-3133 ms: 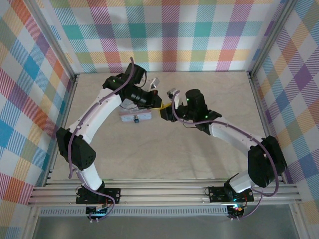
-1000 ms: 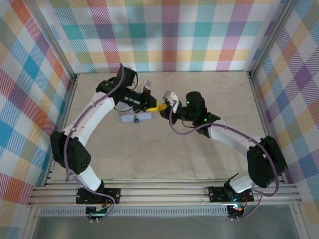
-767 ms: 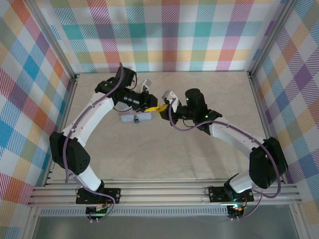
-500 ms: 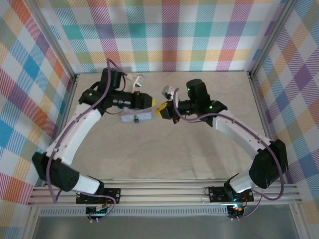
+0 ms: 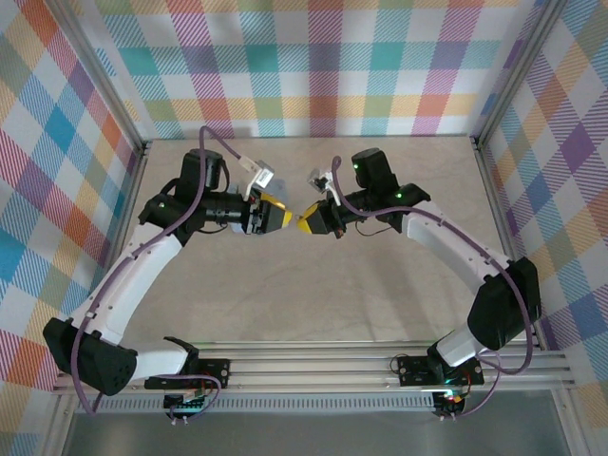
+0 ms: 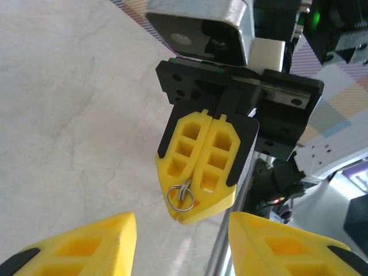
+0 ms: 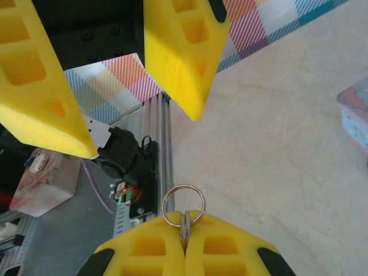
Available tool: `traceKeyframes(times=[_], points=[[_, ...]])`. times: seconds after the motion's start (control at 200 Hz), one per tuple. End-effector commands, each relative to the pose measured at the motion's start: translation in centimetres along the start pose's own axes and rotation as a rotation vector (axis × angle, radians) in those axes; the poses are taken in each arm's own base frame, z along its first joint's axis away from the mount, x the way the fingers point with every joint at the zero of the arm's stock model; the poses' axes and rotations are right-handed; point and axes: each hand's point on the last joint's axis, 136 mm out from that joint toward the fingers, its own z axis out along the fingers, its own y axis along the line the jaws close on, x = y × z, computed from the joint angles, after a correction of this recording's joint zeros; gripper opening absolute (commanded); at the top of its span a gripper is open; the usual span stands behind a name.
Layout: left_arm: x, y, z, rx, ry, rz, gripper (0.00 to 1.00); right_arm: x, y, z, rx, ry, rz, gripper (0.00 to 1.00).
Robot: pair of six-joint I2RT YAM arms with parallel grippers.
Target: Unlock a padlock with a key
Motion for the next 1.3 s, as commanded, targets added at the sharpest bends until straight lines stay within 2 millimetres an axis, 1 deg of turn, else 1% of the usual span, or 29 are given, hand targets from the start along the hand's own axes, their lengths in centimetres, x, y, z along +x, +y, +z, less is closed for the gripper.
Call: traceKeyframes(times=[0.0, 0.07, 0.135, 0.17, 0.2, 0.275, 0.31, 0.455, 0.545, 0.665, 0.795, 1.08, 1.295], points=[[1.2, -1.1, -0.1, -0.045, 0.025, 0.294, 0.45, 0.0, 1.0, -0.2, -0.061, 0.025, 0.024, 0.00], [2.3, -1.6, -0.3, -0.077, 0.050, 0.482, 0.44, 0.6, 1.2, -0.3, -0.063, 0.055, 0.026, 0.00], [3.3, -2.6, -0.6, -0.036, 0.065, 0.656, 0.43, 1.0, 1.5, -0.5, -0.070, 0.083, 0.028, 0.00], [3.7, -2.7, -0.7, -0.035, 0.075, 0.713, 0.42, 1.3, 1.7, -0.5, -0.075, 0.098, 0.029, 0.00], [3.7, -2.7, -0.7, -0.042, 0.079, 0.745, 0.40, 1.3, 1.8, -0.6, -0.078, 0.108, 0.028, 0.00], [3.6, -2.7, -0.5, -0.051, 0.079, 0.828, 0.30, 1.5, 2.1, -0.8, -0.081, 0.132, 0.026, 0.00], [3.4, -2.8, -0.4, -0.065, 0.064, 0.867, 0.28, 1.5, 2.2, -0.9, -0.082, 0.141, 0.028, 0.00], [2.8, -3.1, 0.4, -0.113, 0.024, 1.007, 0.27, 1.4, 2.5, -1.1, -0.089, 0.154, 0.024, 0.00], [2.8, -2.9, 1.2, -0.124, 0.046, 1.052, 0.29, 1.4, 2.5, -1.0, -0.095, 0.154, 0.025, 0.00], [2.2, -2.5, 1.7, -0.161, 0.036, 1.095, 0.29, 1.5, 2.3, -0.9, -0.093, 0.162, 0.027, 0.00], [2.1, -1.8, 2.1, -0.179, 0.052, 1.106, 0.30, 1.5, 2.1, -0.7, -0.090, 0.164, 0.021, 0.00], [2.2, -1.2, 3.5, -0.165, 0.082, 1.120, 0.33, 1.4, 1.8, -0.6, -0.095, 0.165, 0.017, 0.00], [2.2, -0.5, 4.3, -0.166, 0.110, 1.133, 0.33, 1.6, 1.8, -0.5, -0.097, 0.171, 0.020, 0.00]])
